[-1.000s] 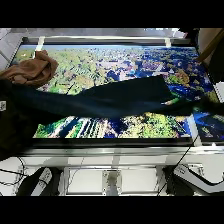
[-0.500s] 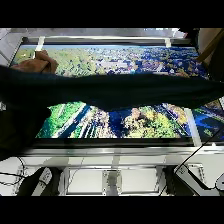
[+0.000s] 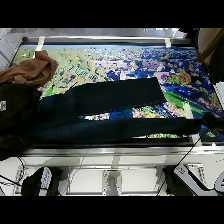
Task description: Fold the clothes and pants, and hang the long-sleeved shirts on hangers.
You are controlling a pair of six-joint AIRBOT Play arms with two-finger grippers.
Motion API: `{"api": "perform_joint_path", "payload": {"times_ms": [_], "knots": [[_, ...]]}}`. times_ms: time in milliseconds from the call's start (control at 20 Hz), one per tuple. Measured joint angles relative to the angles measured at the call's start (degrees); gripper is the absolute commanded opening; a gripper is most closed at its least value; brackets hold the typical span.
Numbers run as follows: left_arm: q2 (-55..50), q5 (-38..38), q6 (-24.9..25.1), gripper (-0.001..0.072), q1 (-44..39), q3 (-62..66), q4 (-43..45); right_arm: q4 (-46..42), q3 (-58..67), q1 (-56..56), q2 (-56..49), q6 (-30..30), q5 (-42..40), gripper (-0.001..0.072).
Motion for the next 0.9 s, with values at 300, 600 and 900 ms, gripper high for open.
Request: {"api": "perform_joint_path", "payload": {"times_ms": [300, 600, 900], "knots": [[0.9, 3.4, -4.1, 0.0040, 0.2, -3.3, 3.5, 2.4, -2.4, 0.1, 0.0, 0.0, -1.0, 0.0020], [0.9, 6.2, -9.4, 0.0040, 0.2, -2.8, 4.1, 13.1, 0.1, 0.1, 0.0, -1.4, -4.6, 0.0021], [1.0, 7.6, -13.0, 0.0040, 0.2, 0.6, 4.1, 25.9, 4.2, 0.9, 0.0, -9.7, -7.4, 0.0020]]}}
